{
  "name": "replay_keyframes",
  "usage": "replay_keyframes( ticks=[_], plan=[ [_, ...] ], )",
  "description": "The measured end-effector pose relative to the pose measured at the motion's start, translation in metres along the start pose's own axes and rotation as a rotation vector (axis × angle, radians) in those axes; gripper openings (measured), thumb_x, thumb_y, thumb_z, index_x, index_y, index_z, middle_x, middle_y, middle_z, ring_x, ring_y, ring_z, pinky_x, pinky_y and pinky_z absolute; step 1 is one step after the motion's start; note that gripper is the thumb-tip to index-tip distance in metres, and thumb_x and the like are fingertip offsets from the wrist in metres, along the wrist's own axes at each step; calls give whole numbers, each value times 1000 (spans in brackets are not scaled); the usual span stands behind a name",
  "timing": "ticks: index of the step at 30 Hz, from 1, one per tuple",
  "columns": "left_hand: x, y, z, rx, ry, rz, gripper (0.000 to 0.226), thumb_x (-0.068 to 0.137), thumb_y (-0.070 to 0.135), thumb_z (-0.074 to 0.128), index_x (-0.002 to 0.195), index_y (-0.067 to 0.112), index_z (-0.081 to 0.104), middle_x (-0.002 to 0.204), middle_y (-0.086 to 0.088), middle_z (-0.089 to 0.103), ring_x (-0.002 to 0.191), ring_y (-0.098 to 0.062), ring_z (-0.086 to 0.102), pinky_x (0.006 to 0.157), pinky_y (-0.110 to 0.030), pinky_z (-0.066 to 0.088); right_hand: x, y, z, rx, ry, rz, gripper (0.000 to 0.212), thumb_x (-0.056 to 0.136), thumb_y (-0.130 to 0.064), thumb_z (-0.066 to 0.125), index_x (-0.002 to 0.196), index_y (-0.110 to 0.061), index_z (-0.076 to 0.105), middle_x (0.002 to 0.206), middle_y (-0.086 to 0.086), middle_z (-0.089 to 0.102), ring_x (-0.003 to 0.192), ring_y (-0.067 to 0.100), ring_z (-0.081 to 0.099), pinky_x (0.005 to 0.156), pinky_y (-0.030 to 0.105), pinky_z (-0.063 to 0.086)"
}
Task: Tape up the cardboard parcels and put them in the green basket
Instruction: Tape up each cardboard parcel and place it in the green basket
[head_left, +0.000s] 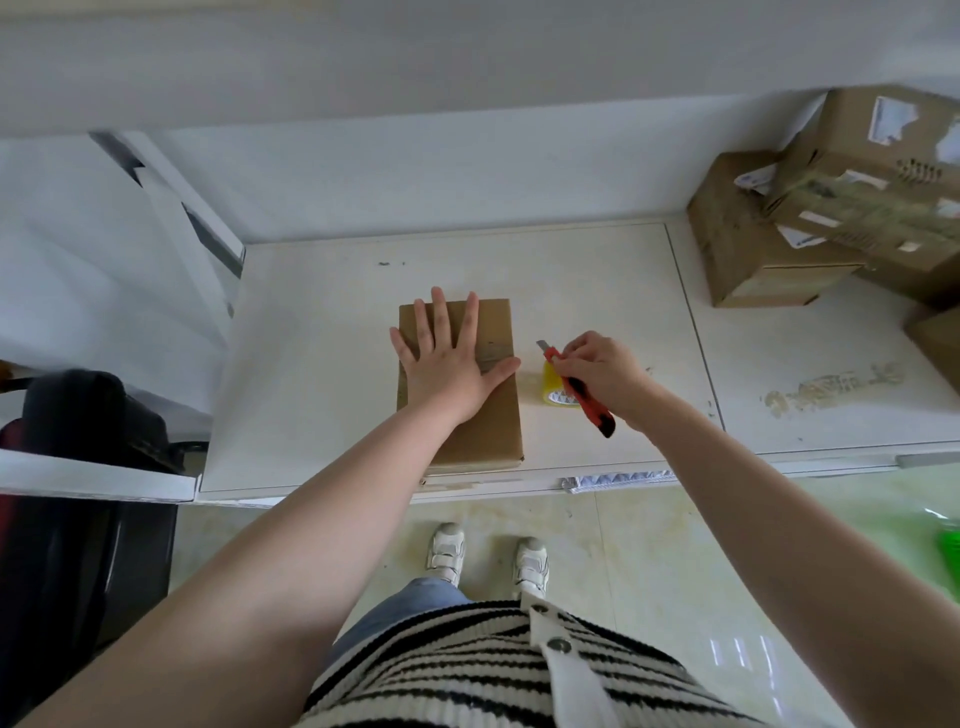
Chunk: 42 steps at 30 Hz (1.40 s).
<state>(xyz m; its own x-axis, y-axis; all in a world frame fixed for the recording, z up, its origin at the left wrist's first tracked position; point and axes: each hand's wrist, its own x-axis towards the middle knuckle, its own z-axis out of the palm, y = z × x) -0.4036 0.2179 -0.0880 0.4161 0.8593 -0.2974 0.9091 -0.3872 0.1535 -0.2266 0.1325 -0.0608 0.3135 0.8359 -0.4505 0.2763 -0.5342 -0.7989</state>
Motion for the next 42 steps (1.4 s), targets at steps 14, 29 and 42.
replay_keyframes(
  ticks=[14, 29, 42],
  plan=[
    [1, -1, 0, -6, -11, 5, 96, 80, 86, 14, 150, 33, -26, 156, -11, -34, 145, -35, -29, 111, -63, -16, 7, -5, -1, -149, -18, 4, 33, 97, -22, 54, 79, 4, 62, 81, 6, 56, 66, 21, 52, 64, 30, 43],
    [4, 0, 1, 4, -46, -2, 95, 84, 83, 21, 148, 33, -28, 155, -13, -35, 144, -36, -30, 110, -65, -15, 22, 56, -32, -356, 415, 230, 38, 97, -28, 51, 134, -16, 53, 128, 18, 52, 118, 35, 47, 95, 40, 42],
    [6, -3, 1, 16, -46, 15, 97, 78, 87, 10, 147, 33, -30, 155, -13, -37, 143, -37, -30, 109, -66, -15, 37, -16, -19, -449, -369, -39, 13, 92, -29, 63, 97, -24, 73, 98, -7, 67, 92, 8, 57, 79, 21, 44]
  ],
)
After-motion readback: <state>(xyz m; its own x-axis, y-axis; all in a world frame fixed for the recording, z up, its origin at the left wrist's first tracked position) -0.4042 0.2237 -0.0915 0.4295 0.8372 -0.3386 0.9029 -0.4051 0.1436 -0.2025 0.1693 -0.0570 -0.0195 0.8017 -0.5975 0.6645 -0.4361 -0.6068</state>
